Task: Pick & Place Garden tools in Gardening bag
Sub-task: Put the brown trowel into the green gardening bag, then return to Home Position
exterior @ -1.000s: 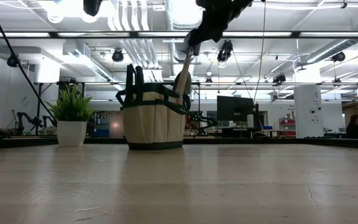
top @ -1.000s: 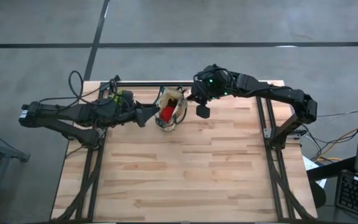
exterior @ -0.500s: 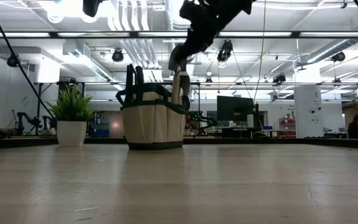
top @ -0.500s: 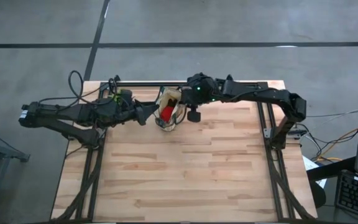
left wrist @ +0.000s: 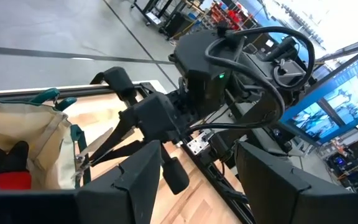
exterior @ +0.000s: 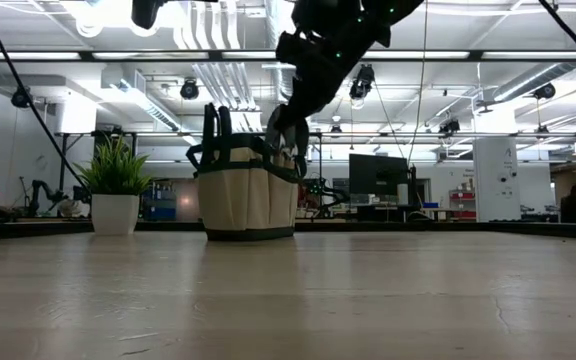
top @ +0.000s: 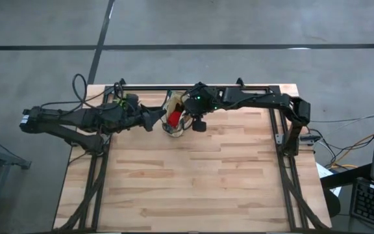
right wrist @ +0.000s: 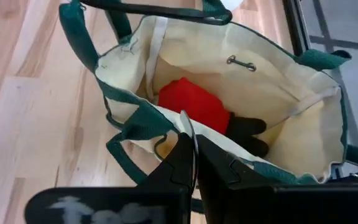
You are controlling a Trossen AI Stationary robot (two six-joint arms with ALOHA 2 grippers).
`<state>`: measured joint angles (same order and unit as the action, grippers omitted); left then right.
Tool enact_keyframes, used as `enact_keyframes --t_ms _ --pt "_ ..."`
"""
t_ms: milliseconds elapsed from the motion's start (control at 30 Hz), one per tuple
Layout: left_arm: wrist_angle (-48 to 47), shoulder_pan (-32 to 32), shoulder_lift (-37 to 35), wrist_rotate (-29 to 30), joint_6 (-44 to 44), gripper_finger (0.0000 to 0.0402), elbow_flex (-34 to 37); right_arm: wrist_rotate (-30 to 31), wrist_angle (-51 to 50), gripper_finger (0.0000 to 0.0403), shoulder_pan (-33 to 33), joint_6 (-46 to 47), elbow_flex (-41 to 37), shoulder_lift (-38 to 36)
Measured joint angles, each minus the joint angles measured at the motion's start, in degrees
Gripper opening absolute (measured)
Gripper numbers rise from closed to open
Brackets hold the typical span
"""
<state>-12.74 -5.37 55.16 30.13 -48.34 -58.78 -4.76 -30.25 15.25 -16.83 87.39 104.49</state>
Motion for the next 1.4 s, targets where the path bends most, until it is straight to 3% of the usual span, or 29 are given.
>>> enact_keyframes --t_ms 367,800,967,1100,1267,1333,1400 --pt "-2.4 0.0 0.6 0.5 0.1 0.0208 0.0 -2.0 -1.2 0.0016 0.0 2.1 0.2 -0.2" --pt "-4.9 0.0 1.8 4.3 0.5 0.0208 0.0 -1.7 -3.1 0.0174 0.0 7.9 0.3 -2.3" --pt "-6.4 0.3 2.4 7.1 3.9 0.0201 0.2 -1.7 -3.8 0.0197 0.0 10.9 0.4 -6.4" --pt "-6.3 1.1 2.8 6.1 5.9 0.0151 1.2 -4.0 -4.4 0.0170 0.1 13.3 0.4 -10.3" --pt "-3.4 4.1 3.3 0.2 9.8 0.0027 3.0 -8.9 -4.3 0.0065 1.0 15.3 0.1 -15.0" --pt "0.6 6.2 3.4 -4.0 10.8 0.0011 4.4 -13.4 -4.4 0.0025 2.0 15.9 -0.3 -16.4" --pt "5.7 8.2 3.5 -10.6 13.3 0.0008 5.4 -17.0 -4.3 0.0017 2.6 17.2 -0.8 -17.8"
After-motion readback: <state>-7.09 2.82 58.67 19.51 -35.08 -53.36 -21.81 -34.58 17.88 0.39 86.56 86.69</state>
